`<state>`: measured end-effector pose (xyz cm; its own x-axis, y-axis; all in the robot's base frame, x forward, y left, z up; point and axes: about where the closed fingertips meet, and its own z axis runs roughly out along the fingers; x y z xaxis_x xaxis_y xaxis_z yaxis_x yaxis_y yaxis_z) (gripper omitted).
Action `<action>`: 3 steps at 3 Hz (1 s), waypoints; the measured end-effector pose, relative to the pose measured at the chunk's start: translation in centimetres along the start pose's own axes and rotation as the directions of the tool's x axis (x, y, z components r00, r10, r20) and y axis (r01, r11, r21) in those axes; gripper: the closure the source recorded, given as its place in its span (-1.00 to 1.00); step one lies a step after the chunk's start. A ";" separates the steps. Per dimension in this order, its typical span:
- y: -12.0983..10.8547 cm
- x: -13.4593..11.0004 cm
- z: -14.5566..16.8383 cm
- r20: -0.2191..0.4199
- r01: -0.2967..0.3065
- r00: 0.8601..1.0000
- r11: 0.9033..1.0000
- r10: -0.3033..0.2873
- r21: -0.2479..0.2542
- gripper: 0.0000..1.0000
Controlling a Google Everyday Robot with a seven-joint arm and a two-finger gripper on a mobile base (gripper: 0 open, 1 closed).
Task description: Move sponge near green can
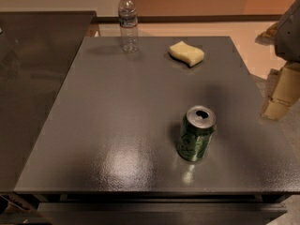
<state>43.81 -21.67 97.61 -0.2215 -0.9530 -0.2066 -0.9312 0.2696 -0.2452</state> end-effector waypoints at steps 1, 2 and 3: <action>0.0 0.0 0.0 0.000 0.000 1.000 1.000 0.000 0.000 -1.00; -1.3 -1.2 0.5 0.057 -0.005 0.998 1.000 0.005 0.004 -1.00; -4.0 -2.6 1.7 0.125 -0.013 0.992 1.000 0.012 0.003 -1.00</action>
Offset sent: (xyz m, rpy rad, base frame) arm 0.0435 0.0198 -0.0021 0.1446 -0.0302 0.0213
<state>48.64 -20.05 97.54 -0.1950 -0.9249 -0.3264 -0.9276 0.2820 -0.2449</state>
